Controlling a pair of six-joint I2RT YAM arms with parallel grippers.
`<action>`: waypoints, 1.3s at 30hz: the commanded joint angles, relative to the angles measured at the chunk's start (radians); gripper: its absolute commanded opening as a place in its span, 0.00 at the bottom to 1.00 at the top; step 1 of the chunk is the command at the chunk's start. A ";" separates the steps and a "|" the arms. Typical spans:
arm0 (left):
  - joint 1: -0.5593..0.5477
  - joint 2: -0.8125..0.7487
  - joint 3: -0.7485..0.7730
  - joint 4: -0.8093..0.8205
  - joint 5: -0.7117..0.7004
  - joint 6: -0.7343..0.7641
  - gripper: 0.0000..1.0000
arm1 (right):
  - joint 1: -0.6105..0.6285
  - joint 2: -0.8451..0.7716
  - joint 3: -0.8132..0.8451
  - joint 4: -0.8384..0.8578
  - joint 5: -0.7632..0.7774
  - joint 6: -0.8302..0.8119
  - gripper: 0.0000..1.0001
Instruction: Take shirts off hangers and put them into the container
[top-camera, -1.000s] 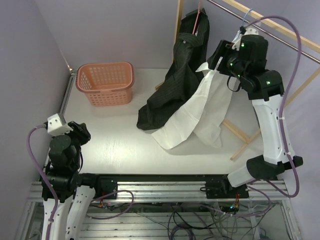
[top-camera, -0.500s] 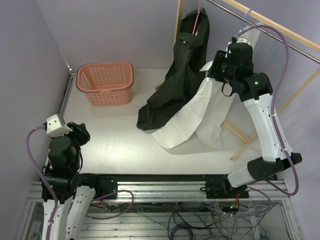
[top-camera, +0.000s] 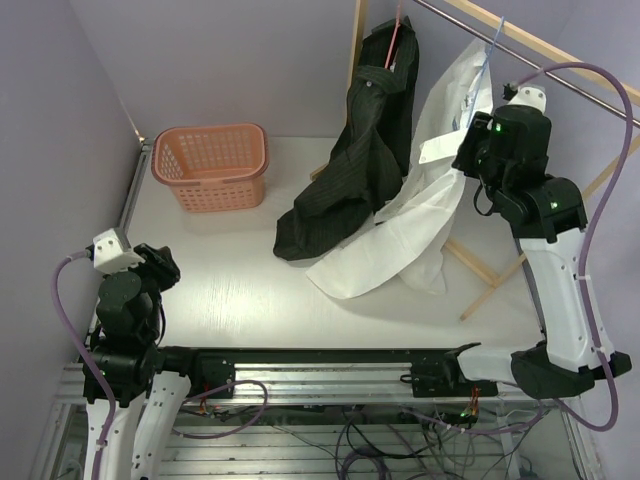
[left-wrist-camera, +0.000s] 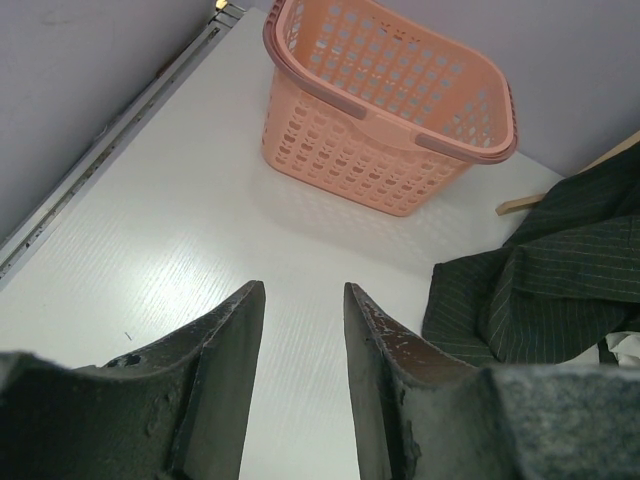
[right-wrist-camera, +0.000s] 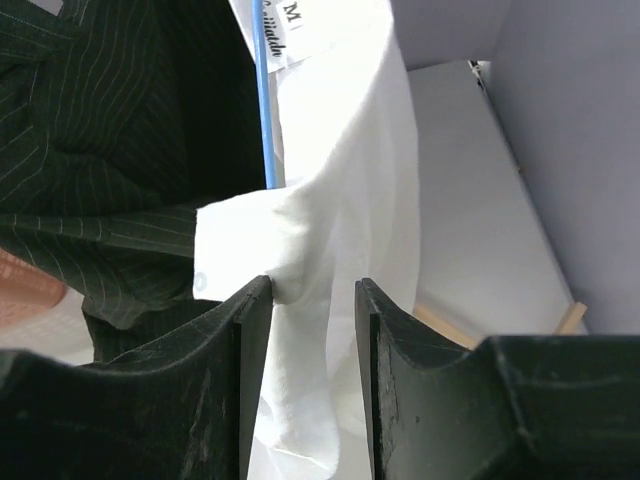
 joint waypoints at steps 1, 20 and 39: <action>-0.005 0.003 -0.004 0.001 -0.020 -0.010 0.49 | -0.008 -0.005 -0.038 0.023 0.012 -0.060 0.39; -0.005 -0.003 -0.005 -0.006 -0.036 -0.017 0.49 | -0.018 0.054 -0.038 0.028 -0.087 -0.034 0.48; -0.005 -0.010 -0.005 -0.013 -0.048 -0.022 0.49 | -0.031 0.041 -0.103 0.078 -0.230 -0.004 0.45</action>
